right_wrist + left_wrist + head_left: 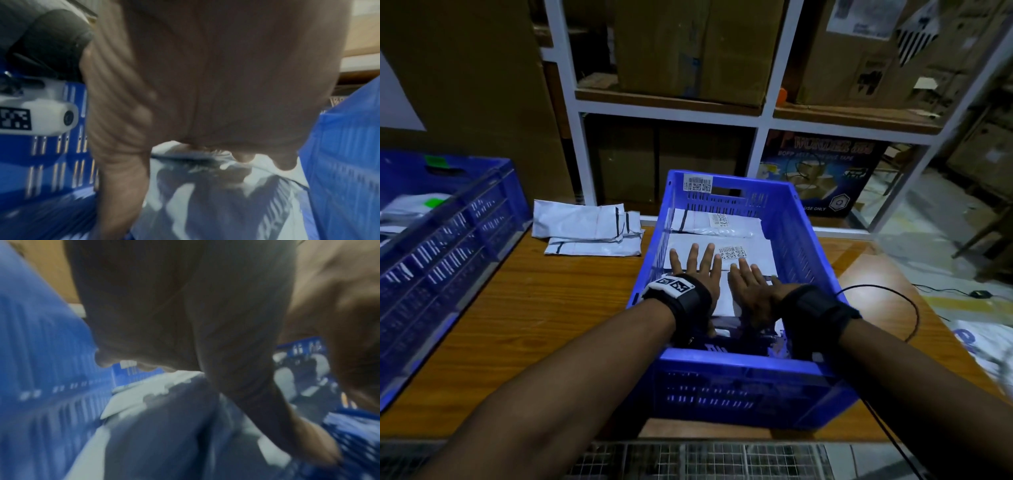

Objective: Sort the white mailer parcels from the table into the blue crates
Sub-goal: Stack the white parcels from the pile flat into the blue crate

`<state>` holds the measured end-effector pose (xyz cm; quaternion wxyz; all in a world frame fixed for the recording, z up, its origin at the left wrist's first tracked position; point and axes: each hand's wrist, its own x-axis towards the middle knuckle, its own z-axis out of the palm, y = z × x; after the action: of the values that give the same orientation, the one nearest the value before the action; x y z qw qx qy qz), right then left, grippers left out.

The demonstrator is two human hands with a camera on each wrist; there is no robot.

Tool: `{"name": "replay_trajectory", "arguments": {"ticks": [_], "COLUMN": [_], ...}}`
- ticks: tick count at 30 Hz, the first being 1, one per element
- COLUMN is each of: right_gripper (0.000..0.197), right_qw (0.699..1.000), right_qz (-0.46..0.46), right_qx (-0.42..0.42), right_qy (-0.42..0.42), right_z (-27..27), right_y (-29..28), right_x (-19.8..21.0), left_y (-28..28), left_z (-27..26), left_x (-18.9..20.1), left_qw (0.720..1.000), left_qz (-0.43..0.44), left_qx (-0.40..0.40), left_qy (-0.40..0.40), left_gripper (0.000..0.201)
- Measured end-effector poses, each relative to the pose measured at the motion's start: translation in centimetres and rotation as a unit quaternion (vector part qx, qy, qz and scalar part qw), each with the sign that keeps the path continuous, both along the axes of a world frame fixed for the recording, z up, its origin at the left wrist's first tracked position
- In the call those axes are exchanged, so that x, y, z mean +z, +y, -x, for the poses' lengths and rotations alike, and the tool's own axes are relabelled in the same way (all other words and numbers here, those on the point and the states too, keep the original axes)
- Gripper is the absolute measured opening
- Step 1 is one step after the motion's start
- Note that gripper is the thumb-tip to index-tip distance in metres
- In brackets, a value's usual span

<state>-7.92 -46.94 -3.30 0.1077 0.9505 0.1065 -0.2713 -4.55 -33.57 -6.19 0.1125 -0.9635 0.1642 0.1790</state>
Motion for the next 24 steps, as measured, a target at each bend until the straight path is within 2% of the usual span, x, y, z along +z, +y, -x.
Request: {"name": "replay_trajectory", "arguments": {"ticks": [3, 8, 10, 16, 24], "right_gripper": [0.128, 0.082, 0.073, 0.048, 0.039], "right_qw": [1.000, 0.993, 0.989, 0.968, 0.941], "right_qz": [-0.011, -0.106, -0.122, -0.133, -0.164], "right_qx": [-0.007, -0.016, -0.010, 0.018, 0.053], "right_qy": [0.009, -0.049, -0.081, -0.213, -0.292], "right_z": [-0.4, -1.3, -2.0, -3.1, -4.3], "right_y": [0.2, 0.0, -0.5, -1.1, 1.9], "right_x": [1.8, 3.7, 4.5, 6.2, 12.4], "left_y": [-0.1, 0.5, 0.8, 2.2, 3.5], "left_z": [0.3, 0.3, 0.2, -0.7, -1.7], "left_x": [2.0, 5.4, 6.7, 9.8, 15.1], "left_qw": [1.000, 0.999, 0.999, 0.995, 0.985], "left_qz": [-0.010, -0.015, 0.001, 0.098, 0.139], "left_qx": [0.007, -0.016, -0.022, -0.003, 0.012], "left_qy": [0.017, 0.045, 0.040, -0.031, -0.100], "left_gripper": [0.147, 0.145, 0.139, 0.095, 0.082]}}
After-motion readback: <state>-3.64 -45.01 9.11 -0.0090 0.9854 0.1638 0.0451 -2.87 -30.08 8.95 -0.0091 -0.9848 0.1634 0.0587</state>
